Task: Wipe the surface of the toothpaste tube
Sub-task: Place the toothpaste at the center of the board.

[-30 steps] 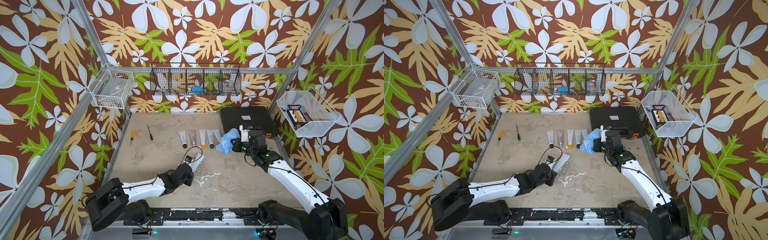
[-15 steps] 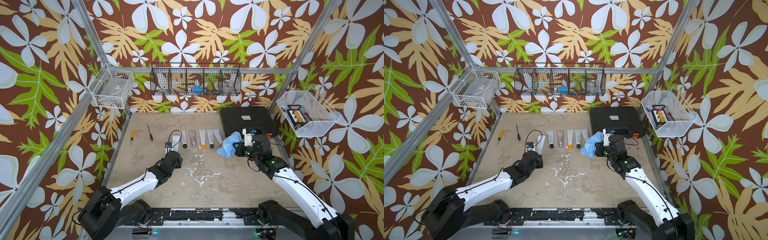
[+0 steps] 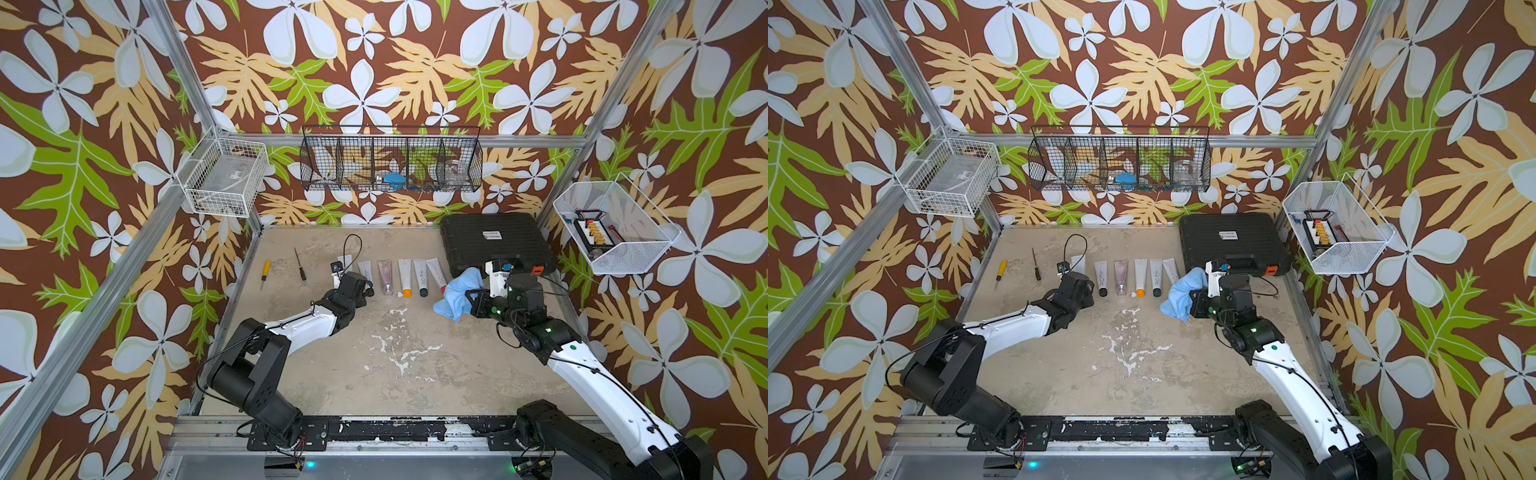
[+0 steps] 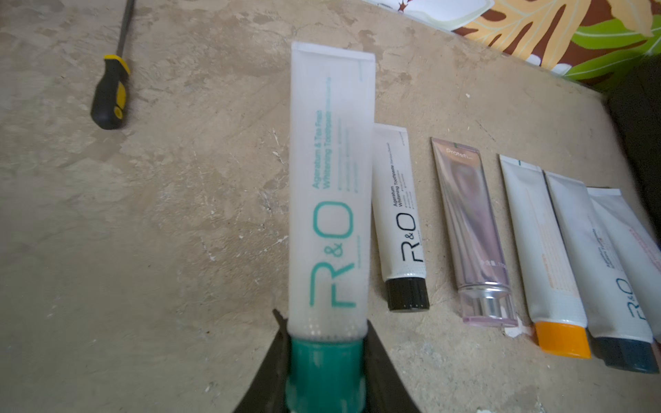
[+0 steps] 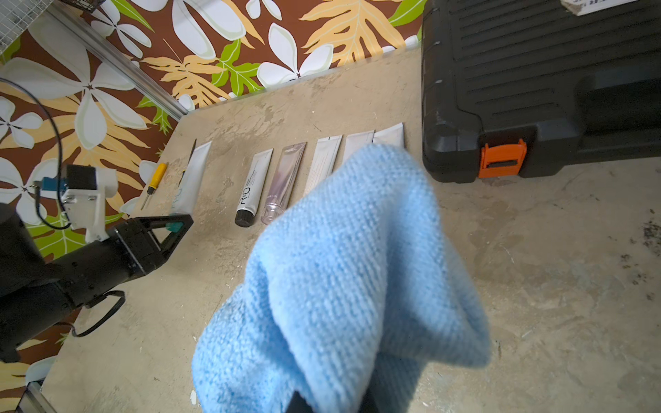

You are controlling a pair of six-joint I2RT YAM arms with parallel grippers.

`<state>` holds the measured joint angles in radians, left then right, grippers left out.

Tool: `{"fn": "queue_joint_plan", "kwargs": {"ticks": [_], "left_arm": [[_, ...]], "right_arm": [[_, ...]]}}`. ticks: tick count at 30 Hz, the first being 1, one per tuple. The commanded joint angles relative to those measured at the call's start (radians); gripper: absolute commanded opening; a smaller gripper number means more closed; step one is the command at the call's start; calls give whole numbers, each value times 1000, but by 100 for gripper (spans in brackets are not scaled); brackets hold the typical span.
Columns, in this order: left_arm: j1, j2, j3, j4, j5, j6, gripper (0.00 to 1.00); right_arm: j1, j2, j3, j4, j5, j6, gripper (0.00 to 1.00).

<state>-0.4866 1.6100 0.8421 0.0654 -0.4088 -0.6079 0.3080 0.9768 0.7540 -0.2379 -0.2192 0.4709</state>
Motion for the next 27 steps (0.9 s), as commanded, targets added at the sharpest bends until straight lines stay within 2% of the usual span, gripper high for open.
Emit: {"fn": "queue_joint_plan", "kwargs": {"ticks": [1,12,27], "left_arm": [[21,55,36,20,39,2,0],[39,216,124,-30,97,27,0],[40,203,75,-41,123,36,9]], "right_arm": [[0,-7,3,-11,-7,-11,0],[0,-9,-1,-12,-29,-9,0],[0,0,-4,7,-70,6,0]]}}
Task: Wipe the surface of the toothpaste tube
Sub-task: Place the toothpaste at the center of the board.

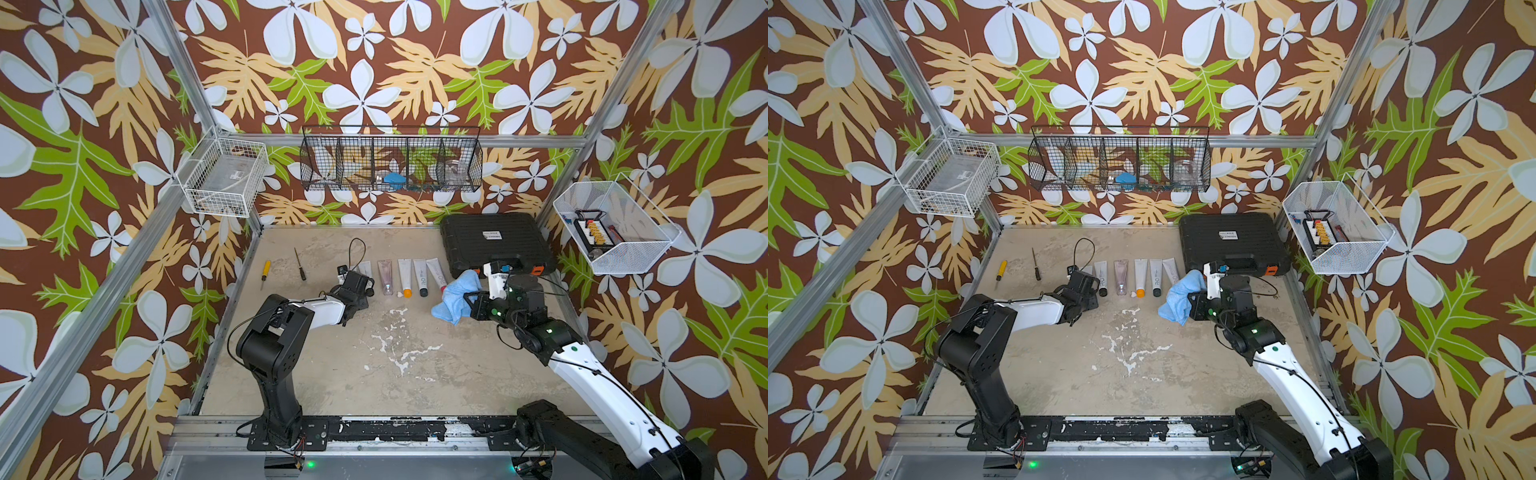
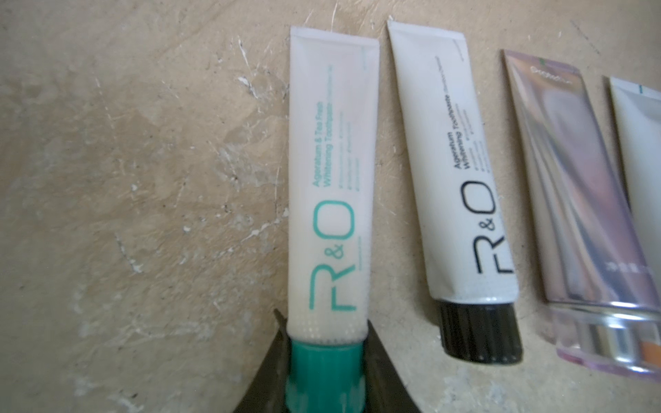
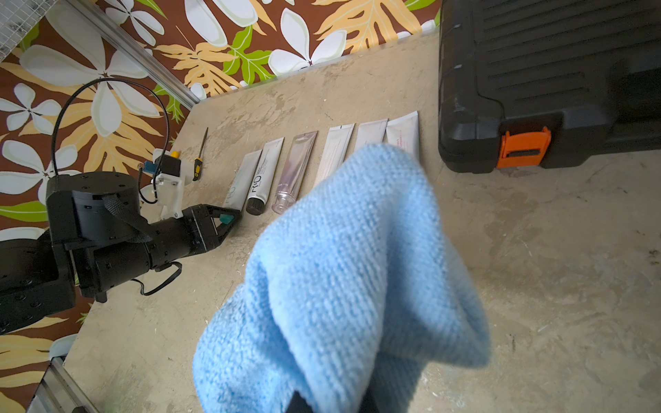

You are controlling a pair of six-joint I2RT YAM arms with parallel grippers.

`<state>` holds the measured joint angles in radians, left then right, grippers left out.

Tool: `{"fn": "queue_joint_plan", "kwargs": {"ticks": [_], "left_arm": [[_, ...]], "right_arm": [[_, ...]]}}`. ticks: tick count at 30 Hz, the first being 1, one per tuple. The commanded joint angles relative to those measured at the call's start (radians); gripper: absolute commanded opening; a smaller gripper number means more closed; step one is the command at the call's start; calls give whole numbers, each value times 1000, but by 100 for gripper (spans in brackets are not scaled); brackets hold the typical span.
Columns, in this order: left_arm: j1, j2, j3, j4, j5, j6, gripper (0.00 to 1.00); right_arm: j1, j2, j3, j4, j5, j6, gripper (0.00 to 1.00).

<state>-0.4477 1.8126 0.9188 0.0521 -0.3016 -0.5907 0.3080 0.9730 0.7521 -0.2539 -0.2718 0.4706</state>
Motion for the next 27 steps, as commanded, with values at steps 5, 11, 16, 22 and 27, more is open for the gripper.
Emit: {"fn": "queue_joint_plan", "kwargs": {"ticks": [5,11,16,22,27], "left_arm": [[1,20,20,-50,16,30,17],[1,13,12,-38,33,42,29],[0,-10,2,-31,41,50,35],[0,-62,22,-69,34,94,55],[1,-132,37,-130,12,96,61]], "right_arm": [[0,9,-4,22,-17,9,0],[0,3,-11,25,-34,11,0],[-1,-2,-9,23,-40,13,0],[0,2,2,36,-58,27,0],[0,31,3,85,-83,52,0]]}}
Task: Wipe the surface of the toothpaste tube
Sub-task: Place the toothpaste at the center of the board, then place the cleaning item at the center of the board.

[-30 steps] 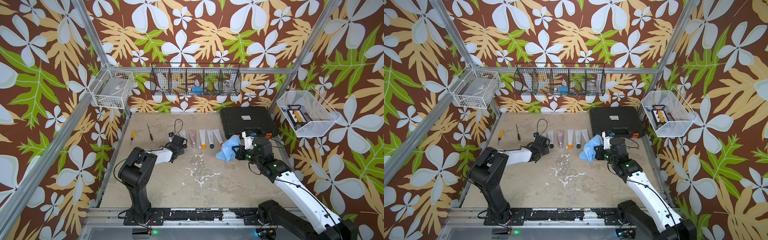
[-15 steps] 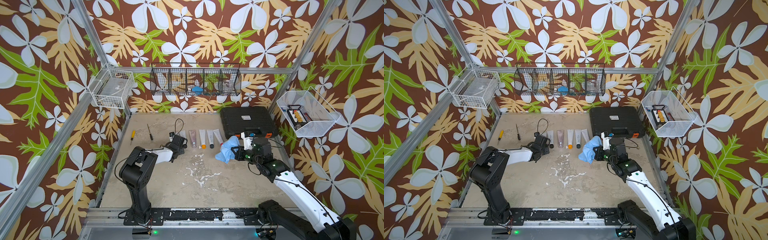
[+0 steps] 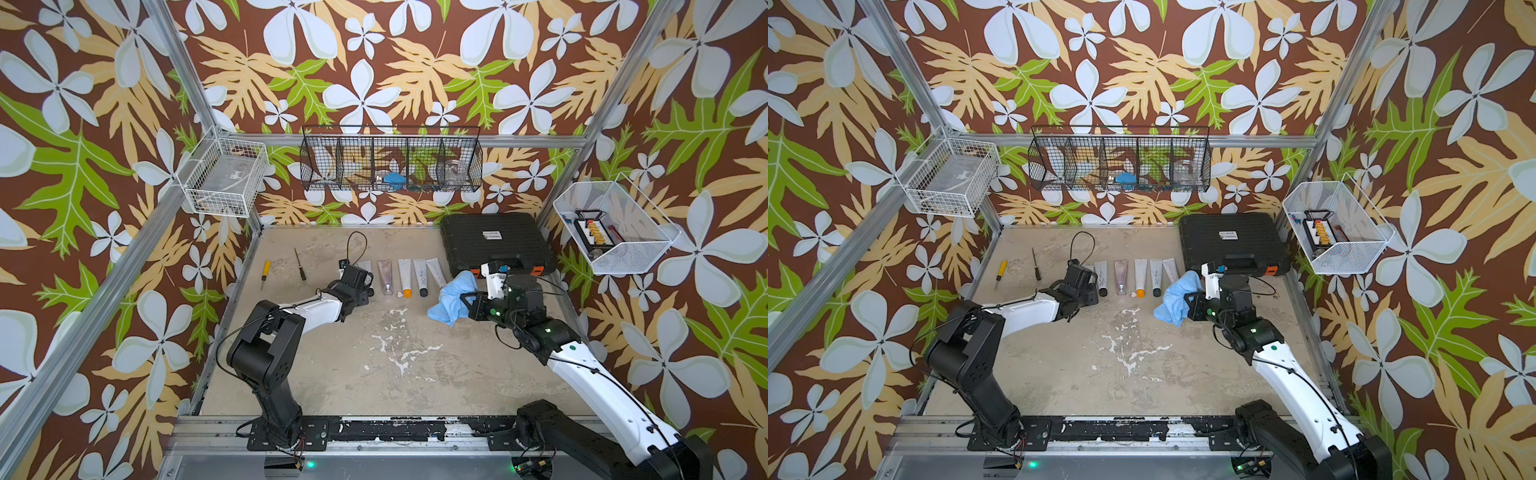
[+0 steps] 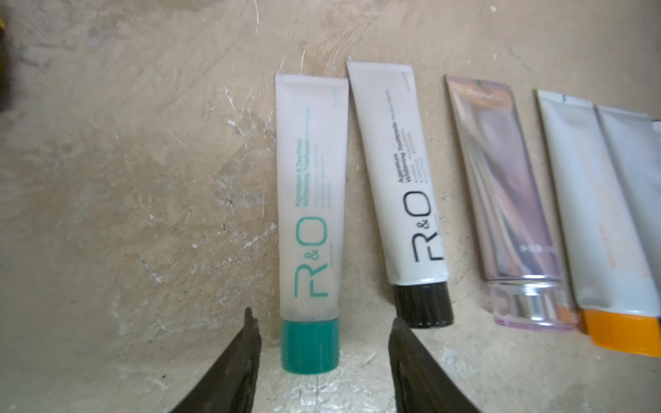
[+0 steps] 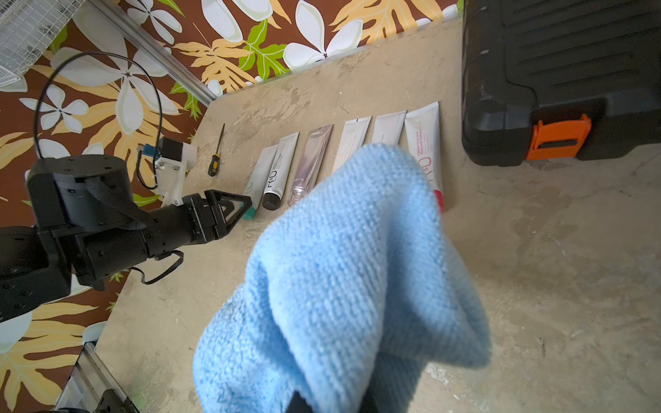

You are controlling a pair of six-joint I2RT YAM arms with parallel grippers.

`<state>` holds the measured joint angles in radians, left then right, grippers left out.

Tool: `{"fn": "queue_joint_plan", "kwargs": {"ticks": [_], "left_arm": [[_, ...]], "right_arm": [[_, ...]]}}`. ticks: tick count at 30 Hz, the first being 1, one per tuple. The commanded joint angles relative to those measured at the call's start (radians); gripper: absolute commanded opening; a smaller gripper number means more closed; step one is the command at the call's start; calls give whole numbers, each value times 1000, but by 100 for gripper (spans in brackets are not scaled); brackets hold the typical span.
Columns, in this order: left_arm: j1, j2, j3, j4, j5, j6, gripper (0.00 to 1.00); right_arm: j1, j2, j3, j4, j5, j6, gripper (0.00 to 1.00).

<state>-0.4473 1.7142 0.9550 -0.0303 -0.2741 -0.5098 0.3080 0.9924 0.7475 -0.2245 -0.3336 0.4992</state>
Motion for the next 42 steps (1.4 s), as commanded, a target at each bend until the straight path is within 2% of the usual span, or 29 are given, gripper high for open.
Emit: {"fn": "queue_joint_plan", "kwargs": {"ticks": [1,10,15,17,20,22,24,28,30,33,37,40,42], "left_arm": [[1,-62,-10,-49,-20,7,62],[2,-460,-104,-118,-60,-72,69],[4,-570,-105,-183,-62,-58,69],[4,-590,-109,-199,-63,-56,69],[4,-613,-125,-204,-63,-57,69],[4,-617,-134,-201,-61,-56,69],[4,-614,-134,-200,-43,-67,69],[4,-613,-154,-150,-9,-84,69],[4,-608,-165,-120,0,-91,69],[4,-585,-153,-101,34,-111,68],[4,-573,-156,-50,95,-145,68],[4,-571,-157,-31,78,-143,68],[4,-563,-149,-21,62,-129,68]], "right_arm": [[0,24,14,66,-29,28,0],[36,217,119,211,-81,102,0],[98,305,197,208,-41,79,0],[99,316,211,171,-3,55,0],[96,286,193,94,133,-12,0],[73,242,162,37,234,-59,0],[16,189,105,18,271,-90,0],[-112,102,-1,18,321,-141,0],[-162,87,-46,73,271,-132,0],[-168,126,-47,92,401,-119,8],[-202,241,-16,113,377,-111,11],[-204,307,27,91,394,-111,26],[-206,329,49,77,406,-116,42]]}}
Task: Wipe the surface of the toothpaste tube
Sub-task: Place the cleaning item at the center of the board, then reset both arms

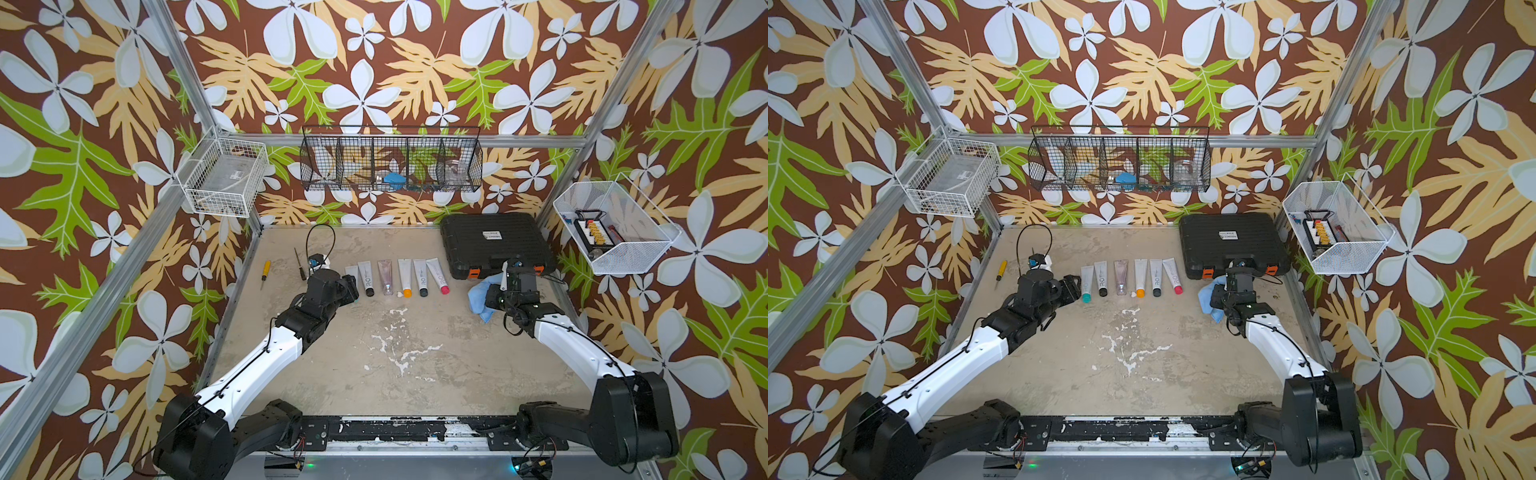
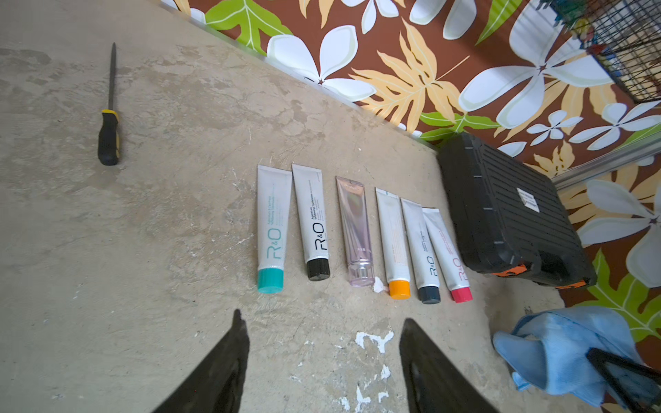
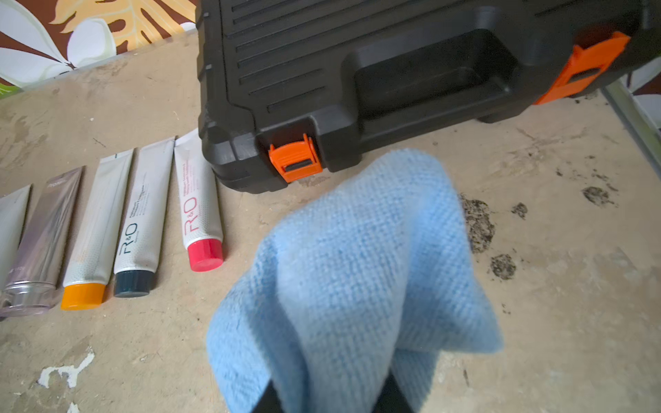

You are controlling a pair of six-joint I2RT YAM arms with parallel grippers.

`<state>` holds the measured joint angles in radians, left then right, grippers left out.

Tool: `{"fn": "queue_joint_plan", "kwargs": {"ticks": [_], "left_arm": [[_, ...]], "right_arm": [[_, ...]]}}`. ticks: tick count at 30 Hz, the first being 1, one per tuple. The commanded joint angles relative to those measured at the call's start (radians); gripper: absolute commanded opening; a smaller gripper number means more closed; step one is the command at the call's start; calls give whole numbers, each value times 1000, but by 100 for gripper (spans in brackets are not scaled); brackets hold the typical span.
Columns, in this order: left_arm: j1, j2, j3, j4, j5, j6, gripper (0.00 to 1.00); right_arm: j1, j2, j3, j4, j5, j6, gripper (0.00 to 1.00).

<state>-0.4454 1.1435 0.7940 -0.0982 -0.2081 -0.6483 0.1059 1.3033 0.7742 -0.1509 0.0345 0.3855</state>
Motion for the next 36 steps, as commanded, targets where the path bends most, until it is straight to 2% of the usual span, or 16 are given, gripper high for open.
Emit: {"fn": "queue_joint_plan", "kwargs": {"ticks": [1,3,6,9,13,17,19,20,24,28,32,35,36], "left_arm": [[2,12,21,50,-13,15,68],[2,24,46,52,-39,38,68],[2,34,89,47,-126,72,71],[5,28,103,79,-217,119,76],[11,3,71,172,-329,208,84],[28,-21,-23,329,-478,307,99],[59,-29,-84,413,-527,356,100],[84,-32,-108,426,-532,358,100],[200,-41,-251,546,-493,383,100],[218,-18,-382,666,-563,431,100],[257,-2,-502,872,-515,495,100],[269,45,-534,978,-493,533,100],[276,69,-537,1003,-468,543,100]], "right_arm": [[-6,21,29,-2,30,0,47],[-6,5,39,-3,8,2,60],[-6,-40,55,-2,-14,9,72],[-7,-96,65,10,-1,7,79],[-11,-186,27,83,86,12,82],[-14,-273,-70,224,184,-25,91],[-15,-307,-134,308,239,-55,95],[-17,-321,-177,375,267,-72,100],[-35,-346,-335,627,336,-148,100],[-54,-289,-428,778,353,-180,100],[-56,-221,-486,872,374,-208,100],[-83,-172,-539,964,308,-219,100],[-86,-159,-540,955,323,-220,100]]}}
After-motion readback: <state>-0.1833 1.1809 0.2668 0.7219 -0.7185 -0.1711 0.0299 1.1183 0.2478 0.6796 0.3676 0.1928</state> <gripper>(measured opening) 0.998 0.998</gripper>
